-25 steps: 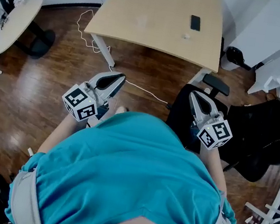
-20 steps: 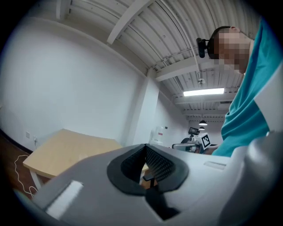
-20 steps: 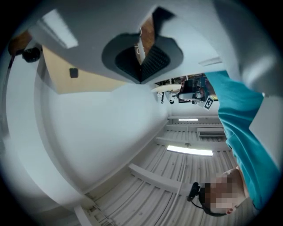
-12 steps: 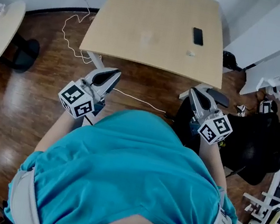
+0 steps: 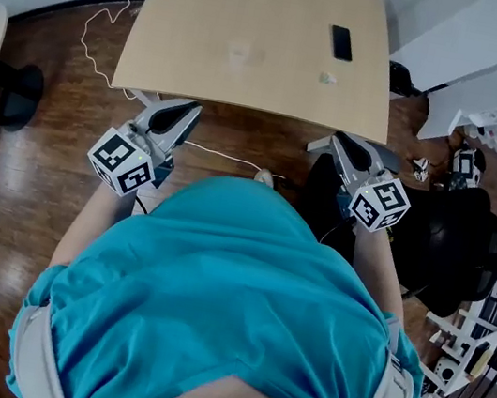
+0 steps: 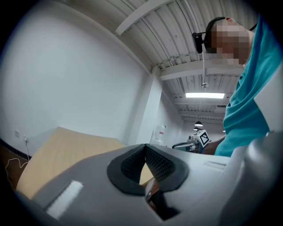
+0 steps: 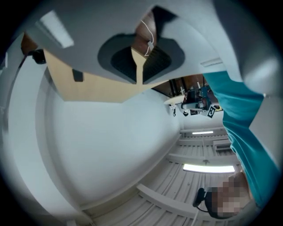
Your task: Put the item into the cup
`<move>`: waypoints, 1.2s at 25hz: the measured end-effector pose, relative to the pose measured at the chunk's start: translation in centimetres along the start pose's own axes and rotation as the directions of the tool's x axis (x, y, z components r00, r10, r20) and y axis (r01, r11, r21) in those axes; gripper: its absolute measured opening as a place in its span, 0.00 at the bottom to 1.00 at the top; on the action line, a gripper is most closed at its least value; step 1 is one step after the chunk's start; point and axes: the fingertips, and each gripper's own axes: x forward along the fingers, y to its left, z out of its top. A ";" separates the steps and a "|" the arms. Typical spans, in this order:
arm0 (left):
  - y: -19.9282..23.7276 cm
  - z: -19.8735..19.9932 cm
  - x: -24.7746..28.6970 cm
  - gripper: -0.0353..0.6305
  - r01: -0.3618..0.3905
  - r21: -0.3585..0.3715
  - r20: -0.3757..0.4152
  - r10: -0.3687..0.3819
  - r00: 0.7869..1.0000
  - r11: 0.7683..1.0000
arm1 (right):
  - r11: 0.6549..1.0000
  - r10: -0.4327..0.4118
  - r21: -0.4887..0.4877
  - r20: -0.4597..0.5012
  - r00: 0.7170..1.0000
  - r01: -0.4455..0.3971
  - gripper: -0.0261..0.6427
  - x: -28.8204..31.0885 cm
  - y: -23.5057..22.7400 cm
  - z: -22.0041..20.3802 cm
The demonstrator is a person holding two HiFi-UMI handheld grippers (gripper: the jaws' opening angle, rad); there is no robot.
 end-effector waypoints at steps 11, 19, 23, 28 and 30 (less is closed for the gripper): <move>1.8 0.1 11.2 0.06 -0.226 0.010 -0.042 0.226 0.973 0.974 | 0.981 0.057 -0.170 -0.223 0.973 -0.097 0.20 7.4 -19.1 -6.2; 3.6 -2.2 14.6 0.06 -0.243 0.024 -0.122 0.244 0.962 0.970 | 0.971 0.090 -0.165 -0.418 0.904 -0.173 0.28 14.6 -25.2 -10.5; 6.4 -3.6 15.3 0.06 -0.200 0.021 -0.159 0.201 0.966 0.979 | 0.974 0.081 -0.144 -0.502 0.861 -0.176 0.29 17.3 -25.3 -13.2; 9.3 -5.8 16.1 0.06 -0.094 0.031 -0.223 0.099 0.970 0.995 | 0.988 0.030 -0.103 -0.590 0.807 -0.112 0.29 19.7 -25.8 -16.7; 10.3 -7.1 16.5 0.06 -0.065 0.025 -0.249 0.069 0.966 0.998 | 0.995 0.005 -0.075 -0.611 0.792 -0.064 0.29 20.0 -26.7 -18.0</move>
